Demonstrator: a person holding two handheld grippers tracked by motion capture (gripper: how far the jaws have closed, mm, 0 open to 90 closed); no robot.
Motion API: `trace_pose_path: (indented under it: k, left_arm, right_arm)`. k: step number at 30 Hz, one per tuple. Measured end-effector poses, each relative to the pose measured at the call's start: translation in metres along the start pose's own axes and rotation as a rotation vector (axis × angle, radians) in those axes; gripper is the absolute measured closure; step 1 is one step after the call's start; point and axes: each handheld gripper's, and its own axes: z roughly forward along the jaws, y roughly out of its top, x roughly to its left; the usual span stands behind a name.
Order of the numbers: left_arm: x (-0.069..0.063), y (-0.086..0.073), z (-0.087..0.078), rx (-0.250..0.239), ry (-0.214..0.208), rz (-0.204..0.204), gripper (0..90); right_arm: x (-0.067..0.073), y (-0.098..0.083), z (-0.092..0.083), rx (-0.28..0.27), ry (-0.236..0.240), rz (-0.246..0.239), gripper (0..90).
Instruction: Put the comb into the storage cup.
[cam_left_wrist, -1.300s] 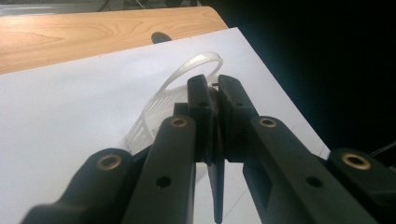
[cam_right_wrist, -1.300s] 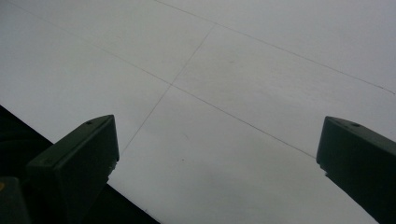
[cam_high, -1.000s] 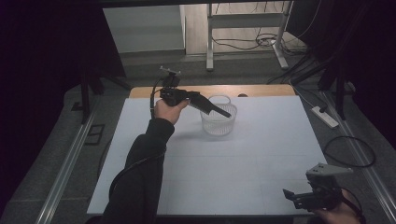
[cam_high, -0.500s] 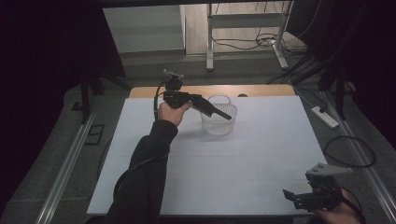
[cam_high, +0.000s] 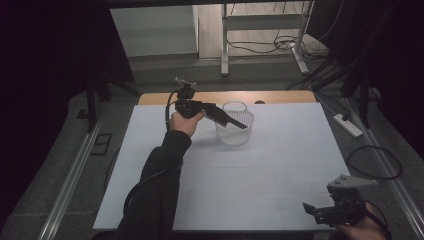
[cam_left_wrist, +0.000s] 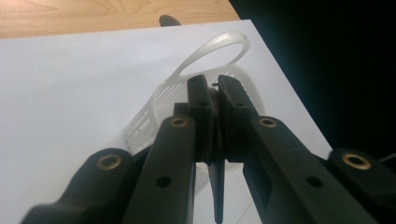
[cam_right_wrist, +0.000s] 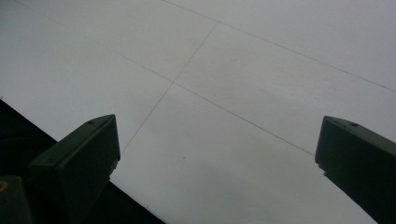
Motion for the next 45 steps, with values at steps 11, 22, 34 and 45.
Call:
trace_pose_path:
  k: [11, 22, 34, 45]
  left_arm:
    - [0.010, -0.004, 0.001, -0.006, 0.014, -0.032, 82.9]
    - [0.014, -0.006, 0.006, -0.003, 0.100, -0.014, 76.2]
    - [0.017, -0.009, 0.010, 0.001, 0.141, 0.012, 65.9]
    - [0.013, -0.008, 0.010, -0.002, 0.211, 0.088, 55.3]
  right_arm:
    - [0.000, 0.000, 0.000, 0.004, 0.002, -0.003, 0.2]
    - [0.000, 0.000, 0.001, 0.007, 0.004, -0.002, 0.3]
    - [0.000, 0.000, 0.000, 0.002, 0.006, -0.003, 0.4]
    - [0.001, 0.000, 0.000, -0.002, 0.004, -0.011, 0.4]
